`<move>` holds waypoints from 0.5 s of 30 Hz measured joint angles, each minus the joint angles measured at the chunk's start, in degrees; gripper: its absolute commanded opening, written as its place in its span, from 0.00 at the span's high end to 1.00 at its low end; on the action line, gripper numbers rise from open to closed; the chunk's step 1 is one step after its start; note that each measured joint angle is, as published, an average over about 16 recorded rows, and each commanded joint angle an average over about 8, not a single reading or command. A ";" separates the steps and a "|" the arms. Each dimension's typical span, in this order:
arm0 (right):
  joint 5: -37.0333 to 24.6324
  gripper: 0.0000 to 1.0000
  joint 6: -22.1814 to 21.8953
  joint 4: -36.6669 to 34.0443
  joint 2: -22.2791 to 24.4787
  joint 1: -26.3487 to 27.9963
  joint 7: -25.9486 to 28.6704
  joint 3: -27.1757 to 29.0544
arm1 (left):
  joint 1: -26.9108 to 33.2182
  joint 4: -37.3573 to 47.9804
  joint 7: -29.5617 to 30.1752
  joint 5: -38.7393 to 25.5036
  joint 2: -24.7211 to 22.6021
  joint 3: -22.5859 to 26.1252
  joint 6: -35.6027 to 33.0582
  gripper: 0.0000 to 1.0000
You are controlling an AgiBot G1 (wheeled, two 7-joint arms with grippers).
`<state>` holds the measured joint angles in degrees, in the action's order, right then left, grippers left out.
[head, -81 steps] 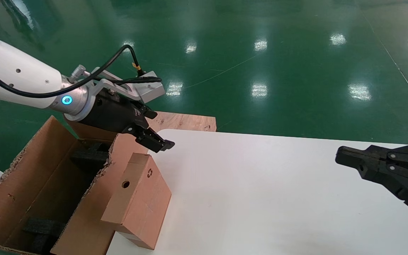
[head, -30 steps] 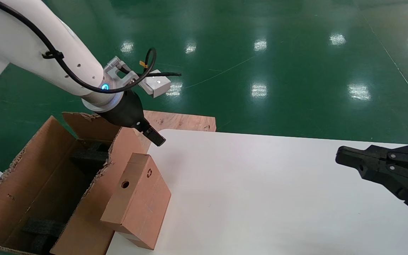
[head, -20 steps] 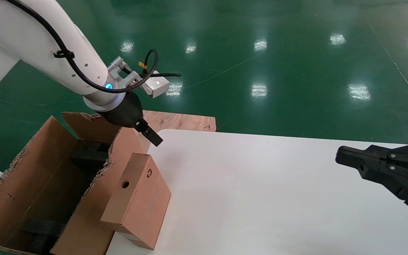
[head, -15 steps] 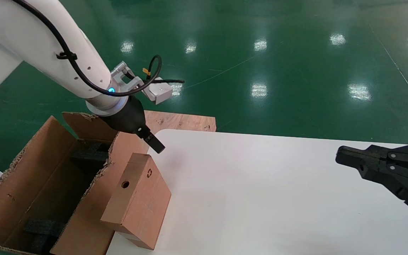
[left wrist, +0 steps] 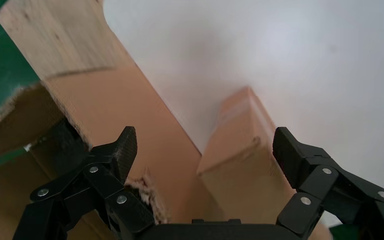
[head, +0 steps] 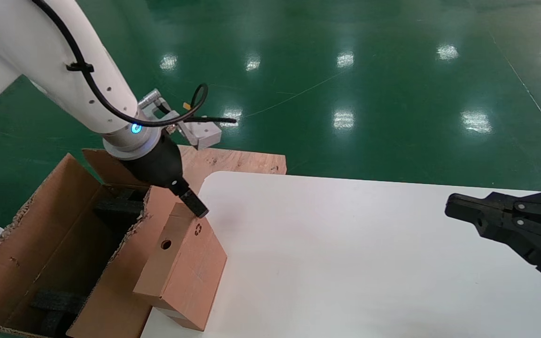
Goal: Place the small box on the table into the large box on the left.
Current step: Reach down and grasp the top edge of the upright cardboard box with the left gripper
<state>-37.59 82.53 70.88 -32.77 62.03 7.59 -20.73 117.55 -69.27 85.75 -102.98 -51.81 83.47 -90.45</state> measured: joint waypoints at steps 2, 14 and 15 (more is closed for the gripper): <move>0.00 1.00 0.00 0.00 0.00 0.00 0.00 0.00 | 0.44 0.24 -0.63 0.85 0.23 0.94 0.02 0.00; 0.00 1.00 0.00 0.00 0.00 0.00 0.00 0.00 | 3.78 -0.43 -4.29 5.63 1.10 6.78 -0.09 0.00; 0.00 1.00 0.00 0.00 0.00 0.00 0.00 0.00 | 4.13 -0.58 -4.58 5.97 1.14 7.34 -0.10 0.00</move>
<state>-37.59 82.53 70.88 -32.77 62.04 7.59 -20.73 121.68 -69.85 81.17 -97.01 -50.67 90.81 -90.55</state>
